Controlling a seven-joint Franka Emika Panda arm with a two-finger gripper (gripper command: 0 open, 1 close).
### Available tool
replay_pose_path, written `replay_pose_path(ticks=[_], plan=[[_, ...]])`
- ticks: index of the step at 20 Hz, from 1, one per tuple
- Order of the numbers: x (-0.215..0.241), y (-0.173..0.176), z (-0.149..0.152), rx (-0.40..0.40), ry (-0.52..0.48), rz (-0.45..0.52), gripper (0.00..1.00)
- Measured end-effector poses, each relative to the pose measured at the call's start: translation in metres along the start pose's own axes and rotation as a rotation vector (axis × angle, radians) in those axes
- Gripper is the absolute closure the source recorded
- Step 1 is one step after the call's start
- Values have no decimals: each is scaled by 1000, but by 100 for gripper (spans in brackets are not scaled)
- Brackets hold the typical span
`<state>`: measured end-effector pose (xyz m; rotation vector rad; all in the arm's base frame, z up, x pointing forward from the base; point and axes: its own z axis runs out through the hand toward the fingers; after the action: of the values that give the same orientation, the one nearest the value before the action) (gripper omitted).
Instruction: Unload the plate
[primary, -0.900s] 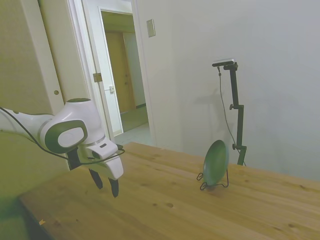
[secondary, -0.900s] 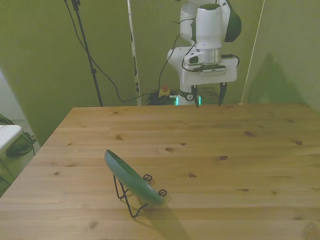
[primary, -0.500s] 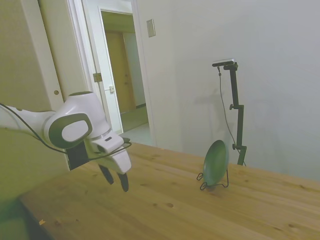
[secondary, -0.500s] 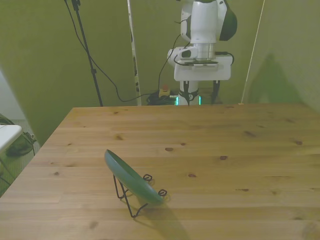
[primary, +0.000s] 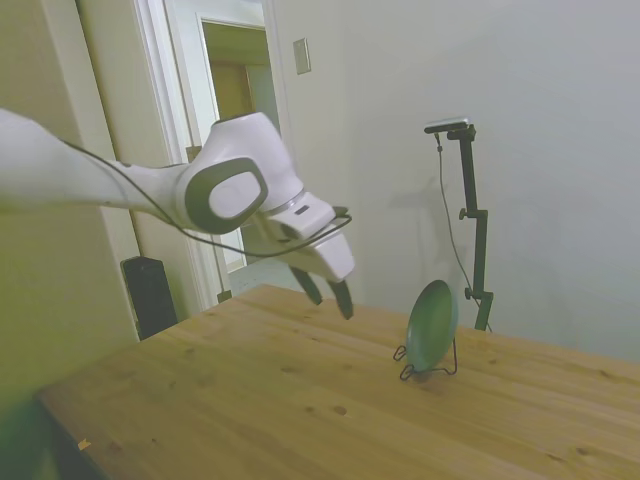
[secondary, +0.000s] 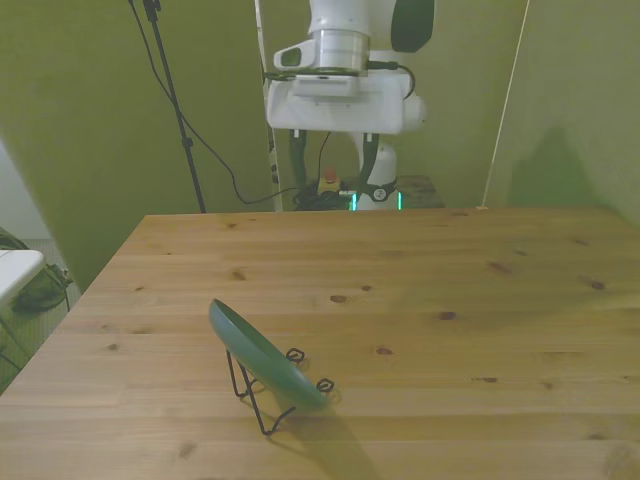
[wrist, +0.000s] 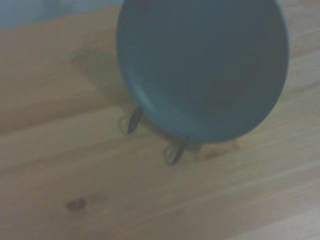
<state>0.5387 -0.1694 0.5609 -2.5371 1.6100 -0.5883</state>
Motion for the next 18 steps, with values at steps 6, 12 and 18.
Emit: replay_pose_path(ticks=[6,12,18], plan=[[23,-22,10,-51,10,-17,0],[62,-46,30,-52,83,-10,0],[89,-84,59,-70,155,-49,0]])
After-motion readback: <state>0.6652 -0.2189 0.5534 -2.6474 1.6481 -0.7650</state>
